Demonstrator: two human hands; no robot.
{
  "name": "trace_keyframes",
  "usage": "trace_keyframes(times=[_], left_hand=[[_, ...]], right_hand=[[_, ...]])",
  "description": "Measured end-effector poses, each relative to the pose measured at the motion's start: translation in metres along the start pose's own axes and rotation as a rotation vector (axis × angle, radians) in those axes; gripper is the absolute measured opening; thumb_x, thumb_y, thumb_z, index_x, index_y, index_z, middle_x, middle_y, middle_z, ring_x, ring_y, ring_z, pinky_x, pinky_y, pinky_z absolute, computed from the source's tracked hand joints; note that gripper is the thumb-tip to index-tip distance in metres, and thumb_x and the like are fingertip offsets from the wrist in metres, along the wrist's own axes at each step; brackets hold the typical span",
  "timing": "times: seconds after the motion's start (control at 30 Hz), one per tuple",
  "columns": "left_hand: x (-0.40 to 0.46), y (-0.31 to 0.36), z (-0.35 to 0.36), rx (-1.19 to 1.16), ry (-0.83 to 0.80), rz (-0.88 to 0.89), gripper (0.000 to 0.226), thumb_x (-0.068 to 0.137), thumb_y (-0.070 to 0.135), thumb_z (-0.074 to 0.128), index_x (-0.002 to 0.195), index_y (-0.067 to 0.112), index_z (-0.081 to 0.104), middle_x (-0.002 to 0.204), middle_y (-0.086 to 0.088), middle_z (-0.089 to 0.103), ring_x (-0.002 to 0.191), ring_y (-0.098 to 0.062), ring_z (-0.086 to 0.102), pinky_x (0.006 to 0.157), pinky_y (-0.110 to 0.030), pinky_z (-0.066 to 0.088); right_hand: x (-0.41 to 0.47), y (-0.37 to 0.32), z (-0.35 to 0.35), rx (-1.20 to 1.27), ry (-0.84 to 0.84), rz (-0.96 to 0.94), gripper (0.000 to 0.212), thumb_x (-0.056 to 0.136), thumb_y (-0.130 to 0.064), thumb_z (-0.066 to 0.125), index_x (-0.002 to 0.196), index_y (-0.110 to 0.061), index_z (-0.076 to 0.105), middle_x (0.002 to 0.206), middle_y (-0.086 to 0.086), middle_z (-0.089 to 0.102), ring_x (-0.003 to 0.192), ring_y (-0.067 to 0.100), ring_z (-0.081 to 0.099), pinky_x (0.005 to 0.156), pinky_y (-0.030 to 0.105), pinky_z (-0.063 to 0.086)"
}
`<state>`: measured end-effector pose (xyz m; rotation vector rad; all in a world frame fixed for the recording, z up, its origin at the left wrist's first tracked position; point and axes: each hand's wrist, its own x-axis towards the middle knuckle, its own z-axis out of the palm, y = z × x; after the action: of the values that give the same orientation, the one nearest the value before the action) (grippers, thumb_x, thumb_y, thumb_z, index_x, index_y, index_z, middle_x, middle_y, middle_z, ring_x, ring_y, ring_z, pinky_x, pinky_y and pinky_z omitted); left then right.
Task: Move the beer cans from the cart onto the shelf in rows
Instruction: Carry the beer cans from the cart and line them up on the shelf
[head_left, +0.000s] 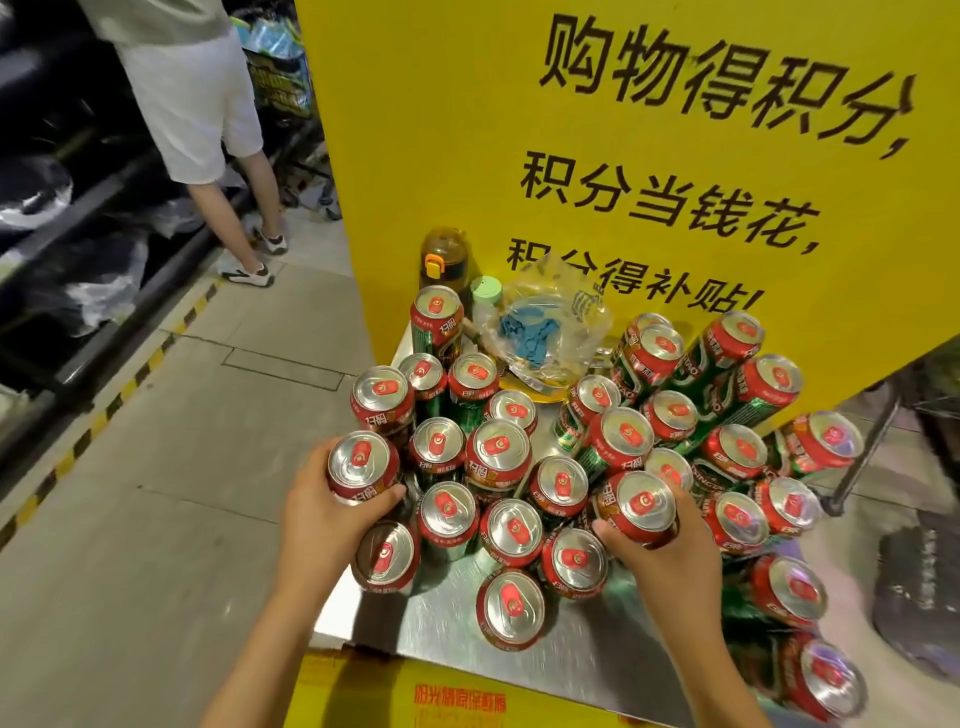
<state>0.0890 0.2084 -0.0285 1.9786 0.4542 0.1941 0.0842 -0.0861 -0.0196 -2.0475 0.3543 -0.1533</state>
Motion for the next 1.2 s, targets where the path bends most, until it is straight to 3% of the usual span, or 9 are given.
trace_keyframes(times=[0.13, 0.23, 0.37, 0.43, 0.6, 0.73, 0.83, 1.03, 1.2], left_hand=[[-0.008, 0.005, -0.005, -0.064, 0.090, 0.019, 0.063, 0.064, 0.016, 0.084, 0.117, 0.025, 0.052, 0.104, 0.008, 0.061, 0.090, -0.007, 0.059, 0.077, -0.020, 0.045], [-0.012, 0.013, -0.015, -0.100, 0.141, 0.038, 0.062, 0.065, 0.017, 0.084, 0.117, 0.024, 0.053, 0.104, 0.008, 0.062, 0.092, -0.006, 0.059, 0.075, -0.016, 0.043], [-0.022, 0.037, -0.030, -0.127, 0.216, 0.106, 0.060, 0.065, 0.013, 0.083, 0.114, 0.028, 0.051, 0.099, 0.016, 0.059, 0.091, 0.003, 0.058, 0.074, -0.012, 0.041], [-0.028, 0.051, -0.037, -0.124, 0.244, 0.147, 0.059, 0.066, 0.014, 0.082, 0.114, 0.027, 0.051, 0.098, 0.018, 0.058, 0.087, 0.009, 0.056, 0.071, -0.009, 0.039], [-0.050, 0.079, -0.053, -0.169, 0.295, 0.215, 0.057, 0.064, 0.022, 0.082, 0.113, 0.025, 0.053, 0.099, 0.018, 0.059, 0.087, 0.013, 0.057, 0.071, -0.006, 0.043], [-0.080, 0.101, -0.061, -0.255, 0.368, 0.214, 0.048, 0.064, 0.023, 0.079, 0.099, 0.037, 0.051, 0.094, 0.017, 0.058, 0.082, 0.015, 0.057, 0.069, -0.001, 0.043], [-0.106, 0.111, -0.068, -0.287, 0.427, 0.168, 0.045, 0.059, 0.034, 0.075, 0.095, 0.042, 0.049, 0.095, 0.020, 0.059, 0.084, 0.015, 0.057, 0.068, -0.004, 0.044], [-0.164, 0.093, -0.098, -0.249, 0.573, 0.047, 0.049, 0.055, 0.032, 0.082, 0.093, 0.044, 0.053, 0.092, 0.019, 0.064, 0.084, 0.011, 0.061, 0.068, -0.009, 0.045], [-0.220, 0.062, -0.153, -0.221, 0.738, -0.102, 0.046, 0.056, 0.031, 0.075, 0.093, 0.043, 0.051, 0.097, 0.016, 0.061, 0.088, 0.000, 0.059, 0.070, -0.022, 0.044]], right_hand=[[-0.005, -0.008, -0.011, 0.061, 0.017, 0.009, 0.064, 0.059, -0.013, 0.088, 0.116, -0.023, 0.060, 0.105, -0.006, 0.068, 0.094, 0.008, 0.064, 0.084, 0.028, 0.052], [-0.005, -0.022, -0.026, 0.056, 0.020, -0.051, 0.059, 0.058, -0.013, 0.089, 0.109, -0.026, 0.063, 0.094, -0.015, 0.070, 0.087, 0.001, 0.065, 0.078, 0.025, 0.053], [-0.009, -0.043, -0.046, 0.069, 0.055, -0.157, 0.056, 0.060, -0.009, 0.086, 0.106, -0.027, 0.060, 0.089, -0.032, 0.065, 0.083, -0.009, 0.062, 0.068, 0.005, 0.046], [-0.011, -0.052, -0.054, 0.113, 0.050, -0.178, 0.055, 0.061, -0.006, 0.085, 0.106, -0.025, 0.059, 0.085, -0.025, 0.068, 0.080, -0.012, 0.061, 0.064, 0.001, 0.044], [-0.022, -0.077, -0.071, 0.239, 0.016, -0.264, 0.054, 0.060, -0.007, 0.087, 0.101, -0.028, 0.060, 0.090, -0.012, 0.070, 0.082, 0.001, 0.066, 0.069, 0.010, 0.051], [-0.035, -0.094, -0.078, 0.345, -0.045, -0.305, 0.064, 0.047, -0.026, 0.092, 0.102, -0.038, 0.061, 0.102, -0.005, 0.069, 0.098, 0.014, 0.066, 0.083, 0.027, 0.055], [-0.046, -0.108, -0.074, 0.374, -0.127, -0.331, 0.059, 0.044, -0.036, 0.083, 0.098, -0.048, 0.060, 0.103, -0.009, 0.068, 0.097, 0.011, 0.065, 0.079, 0.029, 0.056], [-0.075, -0.127, -0.030, 0.461, -0.444, -0.384, 0.060, 0.042, -0.038, 0.092, 0.093, -0.051, 0.062, 0.095, -0.020, 0.069, 0.088, -0.001, 0.066, 0.070, 0.012, 0.051], [-0.124, -0.145, 0.023, 0.455, -0.671, -0.446, 0.061, 0.047, -0.044, 0.080, 0.104, -0.031, 0.063, 0.099, -0.007, 0.069, 0.092, 0.009, 0.066, 0.072, 0.016, 0.053]])
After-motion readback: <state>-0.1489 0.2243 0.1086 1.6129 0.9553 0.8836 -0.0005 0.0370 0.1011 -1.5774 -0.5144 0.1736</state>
